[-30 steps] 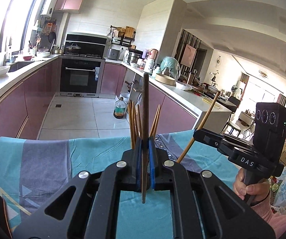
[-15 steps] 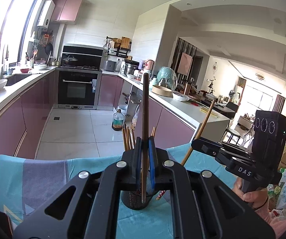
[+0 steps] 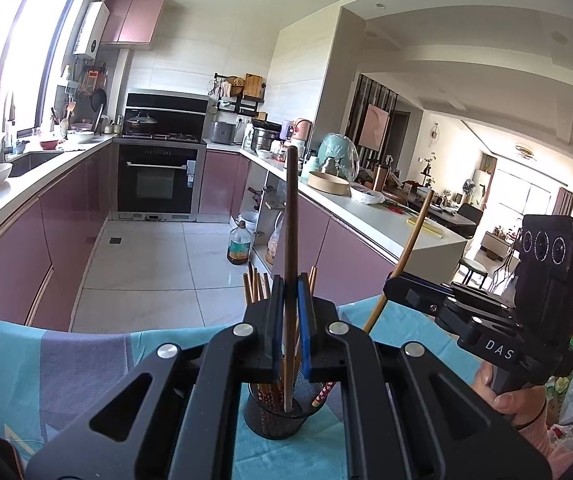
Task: Organize utensils
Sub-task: 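Lower the chopsticks into the mesh holder with both grippers, then open both grippers and withdraw them from the holder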
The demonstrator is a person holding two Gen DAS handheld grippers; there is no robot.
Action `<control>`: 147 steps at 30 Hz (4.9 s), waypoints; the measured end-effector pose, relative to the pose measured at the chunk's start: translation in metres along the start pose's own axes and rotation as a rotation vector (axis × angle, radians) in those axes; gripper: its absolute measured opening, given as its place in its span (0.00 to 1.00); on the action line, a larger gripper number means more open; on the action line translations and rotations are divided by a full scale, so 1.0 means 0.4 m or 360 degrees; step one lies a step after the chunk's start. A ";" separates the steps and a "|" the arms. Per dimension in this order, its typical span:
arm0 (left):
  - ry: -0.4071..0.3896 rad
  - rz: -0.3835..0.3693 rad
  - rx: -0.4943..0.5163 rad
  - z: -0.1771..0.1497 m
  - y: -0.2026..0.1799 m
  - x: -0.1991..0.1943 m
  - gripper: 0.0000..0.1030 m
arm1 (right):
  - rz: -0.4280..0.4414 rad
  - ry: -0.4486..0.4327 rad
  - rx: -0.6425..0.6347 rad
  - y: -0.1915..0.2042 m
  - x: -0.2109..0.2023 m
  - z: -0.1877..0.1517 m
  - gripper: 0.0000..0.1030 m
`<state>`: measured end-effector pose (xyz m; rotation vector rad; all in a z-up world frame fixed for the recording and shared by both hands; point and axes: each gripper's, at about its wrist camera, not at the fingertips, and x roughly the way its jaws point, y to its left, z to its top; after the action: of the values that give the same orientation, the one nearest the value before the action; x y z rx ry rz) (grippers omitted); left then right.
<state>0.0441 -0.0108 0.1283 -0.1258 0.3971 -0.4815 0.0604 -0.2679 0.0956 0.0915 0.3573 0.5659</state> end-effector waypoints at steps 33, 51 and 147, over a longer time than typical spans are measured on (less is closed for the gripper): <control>0.0201 0.0012 -0.0028 -0.017 0.044 0.109 0.07 | -0.0118 0.0180 0.0042 -0.030 0.107 -0.045 0.05; 0.0275 0.0016 -0.0014 -0.043 0.080 0.150 0.07 | -0.0138 0.0275 0.0044 -0.039 0.149 -0.065 0.05; -0.0065 0.0608 0.0045 -0.273 0.180 -0.072 0.95 | -0.0410 0.0046 -0.0029 0.095 0.024 -0.248 0.94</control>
<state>0.0077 0.0636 0.0229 -0.0306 0.3634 -0.1080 0.0134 -0.2321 0.0068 0.0191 0.3850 0.3160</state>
